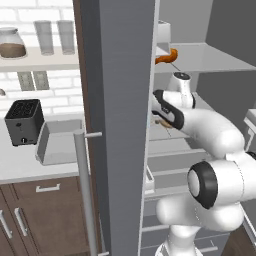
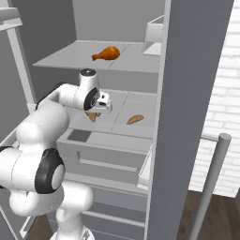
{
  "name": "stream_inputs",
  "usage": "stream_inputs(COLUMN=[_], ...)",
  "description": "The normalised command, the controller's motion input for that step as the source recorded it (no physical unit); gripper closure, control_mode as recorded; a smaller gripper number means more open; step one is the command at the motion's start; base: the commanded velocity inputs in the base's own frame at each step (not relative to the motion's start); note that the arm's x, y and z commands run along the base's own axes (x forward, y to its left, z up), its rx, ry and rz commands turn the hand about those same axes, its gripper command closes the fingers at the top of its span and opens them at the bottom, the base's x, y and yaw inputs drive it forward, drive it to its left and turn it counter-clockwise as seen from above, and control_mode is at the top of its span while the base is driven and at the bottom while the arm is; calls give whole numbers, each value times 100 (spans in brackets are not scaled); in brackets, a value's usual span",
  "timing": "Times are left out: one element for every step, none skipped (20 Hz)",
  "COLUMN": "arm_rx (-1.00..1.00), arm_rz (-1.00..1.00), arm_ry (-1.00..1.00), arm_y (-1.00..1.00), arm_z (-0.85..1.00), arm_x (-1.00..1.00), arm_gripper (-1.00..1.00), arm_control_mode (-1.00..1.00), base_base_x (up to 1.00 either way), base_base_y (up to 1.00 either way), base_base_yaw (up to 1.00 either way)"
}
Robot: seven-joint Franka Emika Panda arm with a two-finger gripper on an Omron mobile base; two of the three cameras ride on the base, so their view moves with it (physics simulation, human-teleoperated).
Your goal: Place one sweet potato and one chicken drumstick in each tupperware on the nearby counter, to pack two identical lunches.
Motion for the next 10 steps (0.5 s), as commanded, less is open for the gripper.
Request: stream_inputs(arm_rx=[0,0,0,0,0,0,0,0,0,0], arm_rz=[0,0,0,0,0,0,0,0,0,-1], arm_ry=[0,0,0,0,0,0,0,0,0,0], arm_y=[0,0,-1,-1,-9,0,0,-8,-8,-4], arm_z=[46,32,42,48,47,39,33,38,31,34], arm_x=[-100,-100,-100,-100,-100,-100,-100,-100,-100,-100], arm_gripper=[100,100,100,100,100,100,100,100,100,100], arm_control_mode=[-100,-100,-100,-100,-100,-100,-100,-100,-100,-100], base_base_x=[0,0,0,0,0,0,0,0,0,0], base_base_y=[0,0,0,0,0,0,0,0,0,0], base_base_yaw=[0,0,0,0,0,0,0,0,0,0])
